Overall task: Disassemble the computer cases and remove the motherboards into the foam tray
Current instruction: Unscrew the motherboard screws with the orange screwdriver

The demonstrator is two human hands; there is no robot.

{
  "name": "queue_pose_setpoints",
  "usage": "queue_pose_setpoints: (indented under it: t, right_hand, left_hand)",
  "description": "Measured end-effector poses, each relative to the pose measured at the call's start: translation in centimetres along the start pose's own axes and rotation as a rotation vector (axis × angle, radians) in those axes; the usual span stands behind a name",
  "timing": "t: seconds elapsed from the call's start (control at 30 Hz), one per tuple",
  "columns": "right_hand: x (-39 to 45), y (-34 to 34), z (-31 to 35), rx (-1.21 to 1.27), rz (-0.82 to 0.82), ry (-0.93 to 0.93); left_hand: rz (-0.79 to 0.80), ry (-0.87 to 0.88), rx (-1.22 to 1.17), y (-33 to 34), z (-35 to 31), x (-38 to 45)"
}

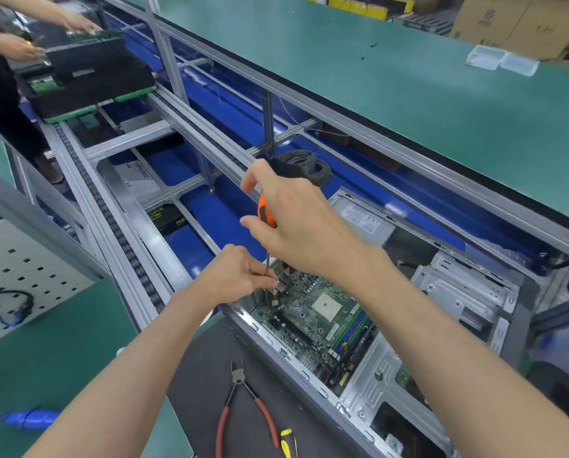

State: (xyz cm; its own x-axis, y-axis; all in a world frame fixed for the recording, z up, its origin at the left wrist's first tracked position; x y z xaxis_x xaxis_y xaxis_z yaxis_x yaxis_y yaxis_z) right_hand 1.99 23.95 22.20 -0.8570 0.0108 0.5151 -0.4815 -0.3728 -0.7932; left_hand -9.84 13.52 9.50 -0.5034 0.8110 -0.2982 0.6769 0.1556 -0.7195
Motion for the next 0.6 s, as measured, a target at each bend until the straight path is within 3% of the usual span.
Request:
queue_pose_setpoints:
  t: [0.23, 0.37, 0.6]
  right_hand:
    - [-3.0, 2.8, -1.8, 0.325, -0.114, 0.254]
    - [-3.5, 3.5, -2.2, 0.307, -0.062, 0.253]
    - [-2.8, 1.7, -2.1, 0.29, -0.159, 0.239]
  left_hand:
    - [-0.041, 0.04, 0.003, 0.2, 0.2, -0.3]
    - [-0.074, 0.044, -0.03, 0.2, 0.0, -0.4]
    - [-0.133, 0.097, -0.074, -0.2, -1.9, -0.3]
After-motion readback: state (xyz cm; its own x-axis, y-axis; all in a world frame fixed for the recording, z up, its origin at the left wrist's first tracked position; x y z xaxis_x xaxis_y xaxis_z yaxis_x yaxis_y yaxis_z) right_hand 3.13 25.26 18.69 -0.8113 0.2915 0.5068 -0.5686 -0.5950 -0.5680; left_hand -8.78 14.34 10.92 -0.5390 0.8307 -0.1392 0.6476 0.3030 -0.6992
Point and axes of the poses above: each hand's wrist, its own x-axis towards the middle knuckle, its own y-axis out of the palm, z = x × y, the point moved 1 cm from there along x, towards the middle knuckle, and after that the axes turned 9 degrees about -y, right-handed, at the moved point
